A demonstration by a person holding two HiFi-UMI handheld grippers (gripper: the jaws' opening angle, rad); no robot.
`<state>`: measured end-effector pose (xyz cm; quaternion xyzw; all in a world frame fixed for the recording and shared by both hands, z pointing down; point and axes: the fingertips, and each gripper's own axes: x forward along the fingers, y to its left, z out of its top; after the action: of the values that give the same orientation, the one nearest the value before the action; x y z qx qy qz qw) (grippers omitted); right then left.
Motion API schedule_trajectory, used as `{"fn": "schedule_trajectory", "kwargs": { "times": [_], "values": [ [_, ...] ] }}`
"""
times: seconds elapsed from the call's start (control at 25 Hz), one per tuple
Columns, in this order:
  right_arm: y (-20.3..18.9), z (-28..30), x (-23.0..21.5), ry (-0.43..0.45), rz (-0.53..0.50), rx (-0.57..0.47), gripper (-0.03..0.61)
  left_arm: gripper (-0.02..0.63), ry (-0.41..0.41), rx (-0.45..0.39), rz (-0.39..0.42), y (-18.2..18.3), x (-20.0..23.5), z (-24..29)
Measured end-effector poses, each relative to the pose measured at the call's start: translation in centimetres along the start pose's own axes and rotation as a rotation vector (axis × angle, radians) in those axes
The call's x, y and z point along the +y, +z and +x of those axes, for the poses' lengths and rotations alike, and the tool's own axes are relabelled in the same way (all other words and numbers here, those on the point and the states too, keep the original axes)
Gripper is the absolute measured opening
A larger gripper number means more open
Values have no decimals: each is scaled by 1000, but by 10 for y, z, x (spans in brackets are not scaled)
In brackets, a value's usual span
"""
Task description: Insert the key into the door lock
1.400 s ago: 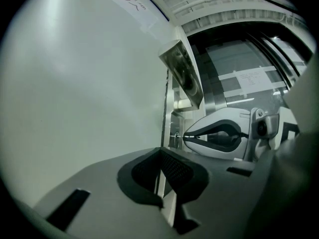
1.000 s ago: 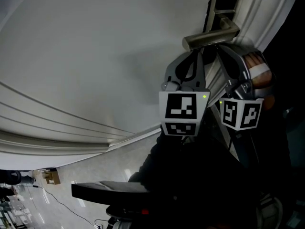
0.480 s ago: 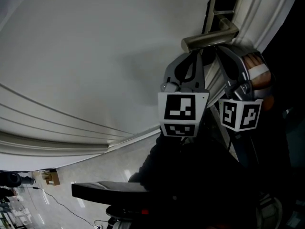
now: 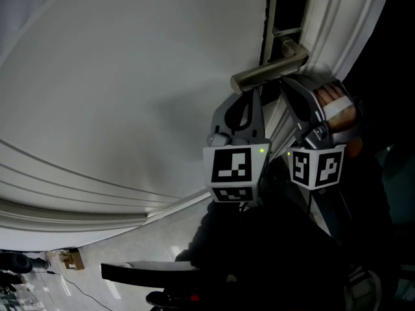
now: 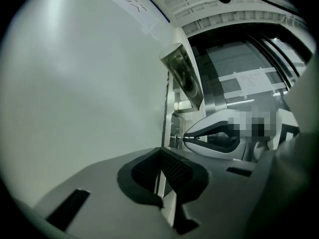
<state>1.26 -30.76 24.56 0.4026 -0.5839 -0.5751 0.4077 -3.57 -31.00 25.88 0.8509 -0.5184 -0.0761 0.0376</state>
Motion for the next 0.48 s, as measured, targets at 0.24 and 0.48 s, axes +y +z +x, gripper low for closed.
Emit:
{"fn": "schedule_trajectory", "kwargs": {
  "times": [0.24, 0.48],
  "values": [
    [-1, 0, 0, -2, -4, 6, 13, 2, -4, -7, -3, 0, 0, -1],
    [1, -1, -2, -7, -4, 12, 14, 2, -11, -12, -4, 2, -1, -4]
  ]
}}
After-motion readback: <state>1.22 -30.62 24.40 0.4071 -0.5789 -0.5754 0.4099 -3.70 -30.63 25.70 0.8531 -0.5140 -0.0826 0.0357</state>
